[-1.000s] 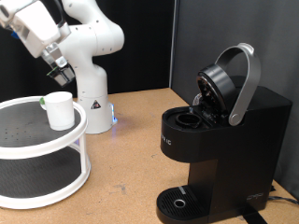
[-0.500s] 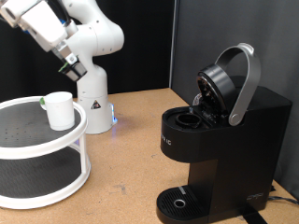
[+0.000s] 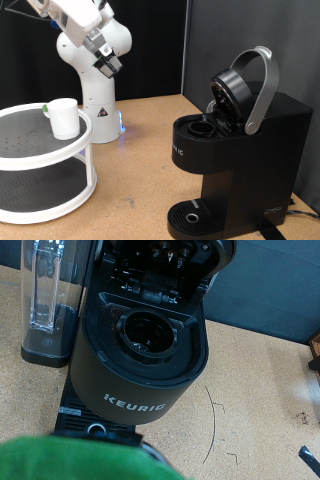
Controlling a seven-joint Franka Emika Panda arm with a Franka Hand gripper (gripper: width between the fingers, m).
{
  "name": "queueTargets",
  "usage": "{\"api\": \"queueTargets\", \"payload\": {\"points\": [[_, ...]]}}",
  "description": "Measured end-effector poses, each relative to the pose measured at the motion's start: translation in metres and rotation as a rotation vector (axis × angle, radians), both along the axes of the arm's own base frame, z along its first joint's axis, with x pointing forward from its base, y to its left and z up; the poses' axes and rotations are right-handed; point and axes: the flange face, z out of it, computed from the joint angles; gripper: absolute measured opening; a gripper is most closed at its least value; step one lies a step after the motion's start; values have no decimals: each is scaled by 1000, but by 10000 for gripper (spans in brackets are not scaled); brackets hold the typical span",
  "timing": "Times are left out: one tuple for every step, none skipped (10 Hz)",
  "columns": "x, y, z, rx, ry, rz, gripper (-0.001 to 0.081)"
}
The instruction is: Make a cup of coffee with the keurig machine
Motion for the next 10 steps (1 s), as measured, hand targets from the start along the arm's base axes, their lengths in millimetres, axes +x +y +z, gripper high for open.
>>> {"api": "queueTargets", "payload": {"points": [[-2,0,-2,6,14,10,477],[-4,2,-4,21,45,36,477],[-4,7,-3,35,80,54,477],[-2,13,-1,41,100,57,477],[4,25,4,41,113,58,477],[9,40,8,41,121,66,477],[14,55,11,42,127,81,477],[19,69,13,44,141,94,477],[24,83,14,44,155,103,477],[30,97,14,41,165,104,477]]}}
